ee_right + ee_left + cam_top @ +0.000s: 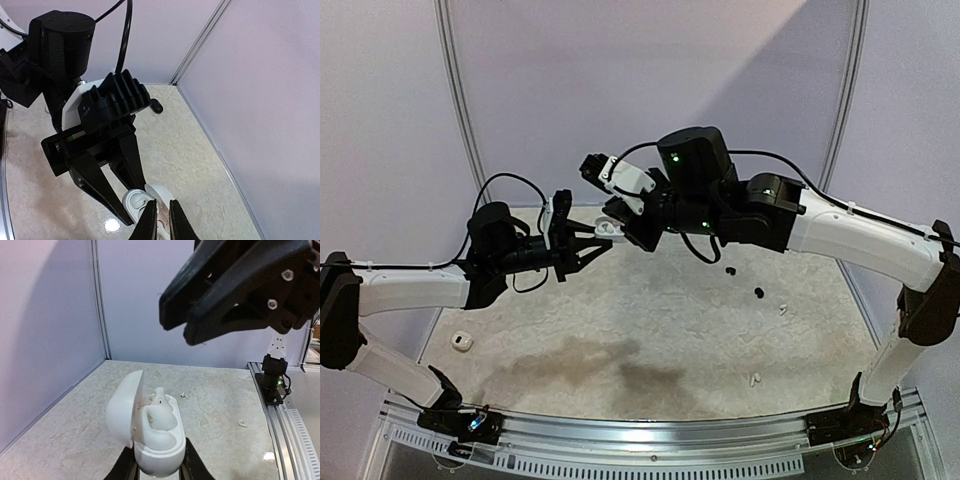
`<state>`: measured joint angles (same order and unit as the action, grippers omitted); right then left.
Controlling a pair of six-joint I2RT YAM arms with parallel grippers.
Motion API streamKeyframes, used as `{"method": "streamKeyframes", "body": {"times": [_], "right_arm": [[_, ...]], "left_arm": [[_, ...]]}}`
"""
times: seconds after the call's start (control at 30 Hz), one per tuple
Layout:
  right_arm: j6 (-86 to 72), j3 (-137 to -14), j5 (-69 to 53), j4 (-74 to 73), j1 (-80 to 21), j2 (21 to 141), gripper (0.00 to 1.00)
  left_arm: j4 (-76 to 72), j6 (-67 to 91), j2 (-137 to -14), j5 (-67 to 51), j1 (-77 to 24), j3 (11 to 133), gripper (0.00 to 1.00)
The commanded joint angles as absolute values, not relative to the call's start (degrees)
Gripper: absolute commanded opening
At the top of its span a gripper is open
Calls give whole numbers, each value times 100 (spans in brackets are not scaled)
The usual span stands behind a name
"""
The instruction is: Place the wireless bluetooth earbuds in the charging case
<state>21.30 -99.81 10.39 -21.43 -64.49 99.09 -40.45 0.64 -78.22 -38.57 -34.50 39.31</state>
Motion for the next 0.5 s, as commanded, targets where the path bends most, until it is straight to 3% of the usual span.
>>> {"method": "streamKeyframes", "body": {"times": [0.0,0.2,0.47], "right_arm": [[2053,-10083,1231,-2242,-6423,9855,12],[1973,-10244,1210,-2193,-6308,9912,22],[1679,-10063,95,-2501,-6294,9710,22]], "left_arm": [[-4182,-226,-7674,-4023,-3480,4017,0],[-4101,-911,-7676,-4351,-3489,4008,0],[-4028,-881,-7675,-4208,-3489,4043,0]]}}
